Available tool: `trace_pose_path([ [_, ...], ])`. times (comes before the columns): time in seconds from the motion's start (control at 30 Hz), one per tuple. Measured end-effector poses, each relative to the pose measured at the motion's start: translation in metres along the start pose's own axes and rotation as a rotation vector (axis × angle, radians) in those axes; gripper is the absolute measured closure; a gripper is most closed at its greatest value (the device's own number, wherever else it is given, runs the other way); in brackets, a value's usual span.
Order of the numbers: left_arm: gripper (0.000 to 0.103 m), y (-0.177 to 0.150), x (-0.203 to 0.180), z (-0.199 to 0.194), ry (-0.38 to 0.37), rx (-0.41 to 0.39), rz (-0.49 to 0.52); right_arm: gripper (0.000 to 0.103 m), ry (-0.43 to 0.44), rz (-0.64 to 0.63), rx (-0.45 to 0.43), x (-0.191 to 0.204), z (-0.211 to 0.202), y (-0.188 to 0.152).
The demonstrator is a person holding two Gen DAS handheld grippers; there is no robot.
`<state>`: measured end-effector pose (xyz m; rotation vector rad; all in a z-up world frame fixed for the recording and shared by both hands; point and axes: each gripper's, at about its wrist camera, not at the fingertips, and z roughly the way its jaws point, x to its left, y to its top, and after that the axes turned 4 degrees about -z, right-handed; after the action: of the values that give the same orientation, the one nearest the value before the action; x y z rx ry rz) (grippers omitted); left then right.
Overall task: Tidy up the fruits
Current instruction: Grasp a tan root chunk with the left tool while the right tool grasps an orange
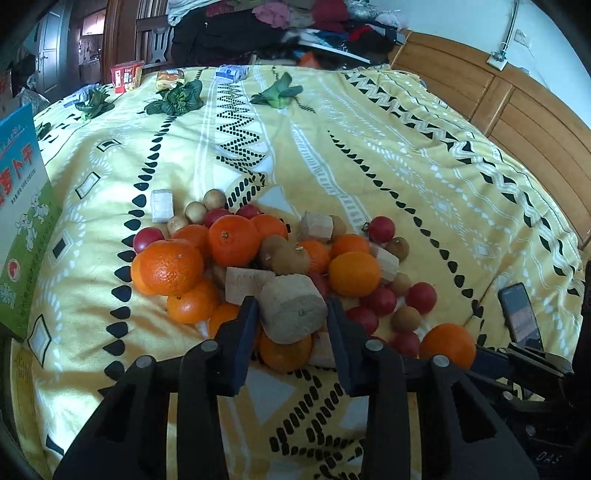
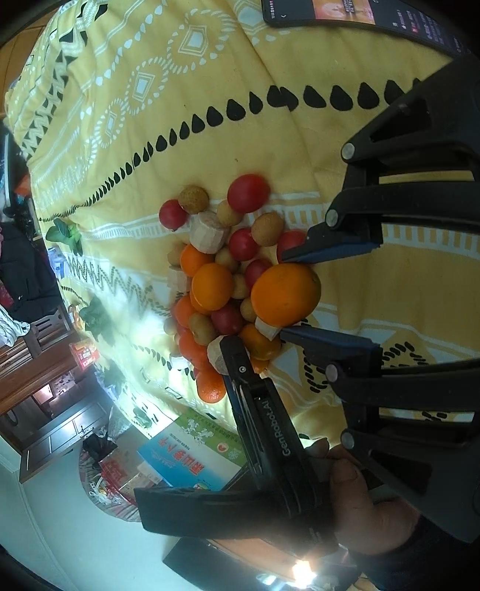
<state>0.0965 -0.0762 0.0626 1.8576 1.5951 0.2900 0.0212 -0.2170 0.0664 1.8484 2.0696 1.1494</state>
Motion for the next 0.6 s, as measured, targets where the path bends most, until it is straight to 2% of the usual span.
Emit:
trace_pose_path([
  [0.2,0.065,-0.006,0.001,-0.045,-0.01,-0.057,0.009,0.069,0.0,-0.034,-0.011,0.016,-0.008,0.003],
  [0.6,0.065,-0.015,0.03,-0.146,0.005,-0.181,-0.034,0.069,-0.063,-0.187,-0.015,0.086,-0.023,0.011],
])
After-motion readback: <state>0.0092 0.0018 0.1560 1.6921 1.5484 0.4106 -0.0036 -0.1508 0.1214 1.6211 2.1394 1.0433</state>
